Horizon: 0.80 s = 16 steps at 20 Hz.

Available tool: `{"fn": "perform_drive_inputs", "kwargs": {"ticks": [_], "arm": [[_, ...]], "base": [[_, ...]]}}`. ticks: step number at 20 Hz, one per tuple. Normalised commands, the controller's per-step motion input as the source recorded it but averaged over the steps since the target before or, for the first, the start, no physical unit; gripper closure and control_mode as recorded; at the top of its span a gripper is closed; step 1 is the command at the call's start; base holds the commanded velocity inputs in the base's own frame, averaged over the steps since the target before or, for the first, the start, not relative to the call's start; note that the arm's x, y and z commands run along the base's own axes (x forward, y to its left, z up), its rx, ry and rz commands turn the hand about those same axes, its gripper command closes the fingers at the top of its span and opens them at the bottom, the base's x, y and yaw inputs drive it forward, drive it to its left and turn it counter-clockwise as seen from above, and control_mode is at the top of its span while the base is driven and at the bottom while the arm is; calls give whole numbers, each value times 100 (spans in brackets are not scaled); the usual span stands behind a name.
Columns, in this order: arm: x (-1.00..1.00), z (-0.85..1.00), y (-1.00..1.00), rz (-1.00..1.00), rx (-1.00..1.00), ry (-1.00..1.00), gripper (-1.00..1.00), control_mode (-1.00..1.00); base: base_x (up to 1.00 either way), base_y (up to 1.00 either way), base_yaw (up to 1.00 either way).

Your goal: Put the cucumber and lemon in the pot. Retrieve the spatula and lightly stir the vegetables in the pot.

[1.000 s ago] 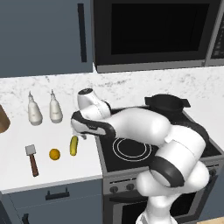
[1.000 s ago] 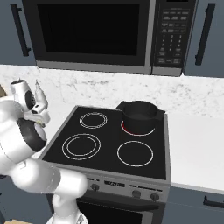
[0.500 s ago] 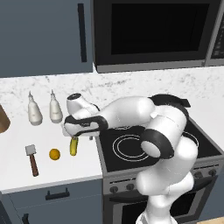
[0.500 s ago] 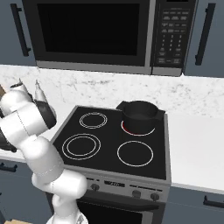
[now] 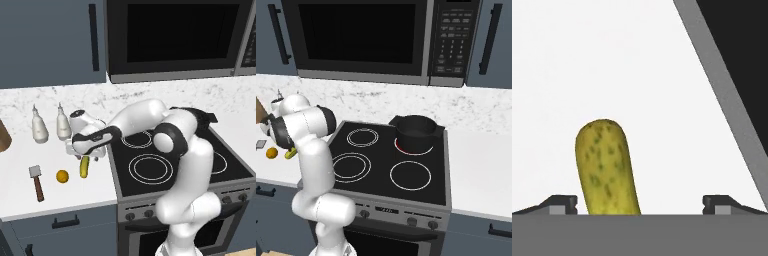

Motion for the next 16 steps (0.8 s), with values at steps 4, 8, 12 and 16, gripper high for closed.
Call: {"fn": "perform_drive_inputs", "kwargs": {"ticks": [4, 8, 12, 16], "arm": [[32, -21, 11, -2, 0, 0, -100, -100], [23, -22, 1, 0, 0, 0, -100, -100], [2, -29, -13, 0, 0, 0, -100, -100], [0, -27, -26, 0, 1, 0, -100, -100]], "base": [[0, 0, 0], [0, 0, 0], [0, 0, 0], [0, 0, 0]]}}
